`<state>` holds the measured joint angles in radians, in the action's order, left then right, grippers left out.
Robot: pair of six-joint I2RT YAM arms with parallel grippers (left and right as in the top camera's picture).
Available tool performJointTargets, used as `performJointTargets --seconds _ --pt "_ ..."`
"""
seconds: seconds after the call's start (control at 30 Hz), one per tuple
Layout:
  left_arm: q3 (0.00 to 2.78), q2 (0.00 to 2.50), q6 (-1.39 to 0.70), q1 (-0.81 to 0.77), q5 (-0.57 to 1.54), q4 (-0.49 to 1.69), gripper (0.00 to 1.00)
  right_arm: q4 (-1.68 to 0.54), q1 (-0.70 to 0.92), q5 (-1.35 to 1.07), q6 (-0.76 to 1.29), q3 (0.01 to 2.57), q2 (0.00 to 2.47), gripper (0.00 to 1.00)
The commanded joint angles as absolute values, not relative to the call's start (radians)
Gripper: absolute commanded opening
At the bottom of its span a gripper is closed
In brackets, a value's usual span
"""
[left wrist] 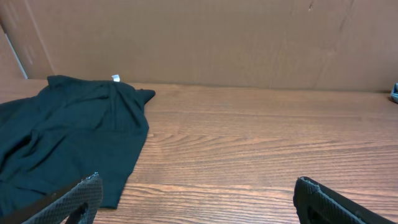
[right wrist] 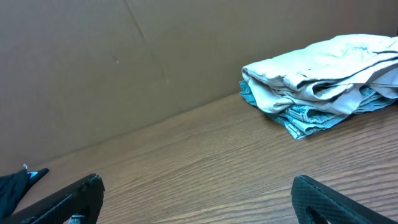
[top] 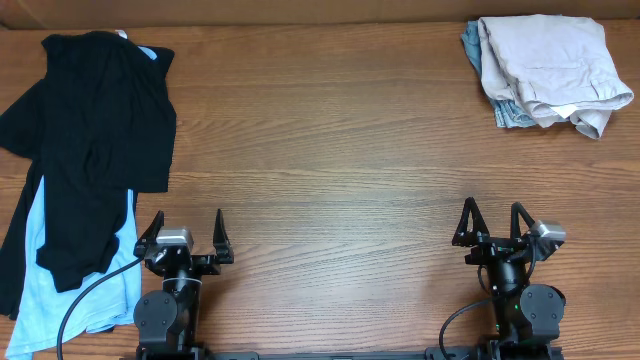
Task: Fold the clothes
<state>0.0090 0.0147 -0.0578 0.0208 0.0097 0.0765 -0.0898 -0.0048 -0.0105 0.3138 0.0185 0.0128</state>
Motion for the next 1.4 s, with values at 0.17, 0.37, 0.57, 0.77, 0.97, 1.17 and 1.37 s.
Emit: performJointTargets --seconds 0.17,0.37,0.57,0.77,0.97,1.17,1.37 --pt "0.005 0.006 -0.075 0.018 -0.007 0.077 1.00 -0.084 0.001 -0.001 0.315 0.008 0.003 1.00" --pt "0.005 0.006 -0.075 0.018 -0.008 0.076 1.00 -0.084 0.001 -0.001 0.315 0.008 0.003 1.00" --pt "0.005 0.006 -0.075 0.018 -0.007 0.075 1.00 -0.084 0.001 -0.001 0.315 0.008 0.003 1.00" --pt "0.005 0.006 -0.075 0.018 -0.007 0.069 1.00 -0.083 0.001 -0.002 0.316 0.008 0.003 1.00" --pt "0.005 0.006 -0.075 0.019 -0.010 0.029 1.00 -0.077 0.001 -0.004 0.315 0.008 0.003 1.00" --pt "0.012 0.006 -0.088 0.019 -0.011 0.013 1.00 -0.049 0.001 -0.131 0.315 0.009 0.003 1.00" --pt "0.101 0.006 -0.120 0.019 -0.011 0.029 1.00 -0.051 0.001 -0.202 0.299 0.047 0.003 1.00"
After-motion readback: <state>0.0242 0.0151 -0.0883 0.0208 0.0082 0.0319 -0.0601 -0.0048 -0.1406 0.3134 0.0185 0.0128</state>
